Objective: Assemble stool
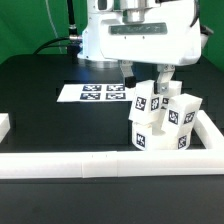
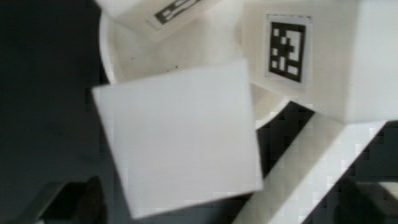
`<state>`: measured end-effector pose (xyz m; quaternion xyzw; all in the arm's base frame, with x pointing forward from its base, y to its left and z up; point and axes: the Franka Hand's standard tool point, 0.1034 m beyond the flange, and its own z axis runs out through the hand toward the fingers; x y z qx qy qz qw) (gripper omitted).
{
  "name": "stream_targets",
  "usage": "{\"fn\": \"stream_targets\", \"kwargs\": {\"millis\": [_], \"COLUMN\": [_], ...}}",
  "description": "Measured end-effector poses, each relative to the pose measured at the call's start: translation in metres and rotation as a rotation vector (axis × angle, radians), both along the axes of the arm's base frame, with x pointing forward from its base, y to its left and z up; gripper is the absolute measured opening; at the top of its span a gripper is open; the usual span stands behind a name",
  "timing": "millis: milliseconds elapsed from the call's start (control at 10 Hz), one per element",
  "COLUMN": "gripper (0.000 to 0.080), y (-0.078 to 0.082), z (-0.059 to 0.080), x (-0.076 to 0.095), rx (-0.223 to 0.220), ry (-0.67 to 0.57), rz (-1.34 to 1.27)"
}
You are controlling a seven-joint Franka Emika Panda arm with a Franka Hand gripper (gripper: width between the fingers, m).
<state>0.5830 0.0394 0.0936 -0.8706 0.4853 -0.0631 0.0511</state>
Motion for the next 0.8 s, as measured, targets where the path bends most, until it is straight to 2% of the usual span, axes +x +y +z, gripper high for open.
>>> {"fn": "stream_targets", "kwargs": {"millis": [200,300,400,800], "gripper": [0.0635,0.0458,0.0335,0.0335], "y": [-0.0010,-0.0013,-0.0016,-0.0015], "z": [-0.0021,-0.0036,-0.0048,-0.0047], "x": [-0.0009,-0.0015,-0.0017,-0.0017], "rx": [-0.004,-0.006,-0.008,-0.006], "ry": [0.004,0.006,0.007,0.007], "rz": [0.014,0.019,0.022,0.012]}}
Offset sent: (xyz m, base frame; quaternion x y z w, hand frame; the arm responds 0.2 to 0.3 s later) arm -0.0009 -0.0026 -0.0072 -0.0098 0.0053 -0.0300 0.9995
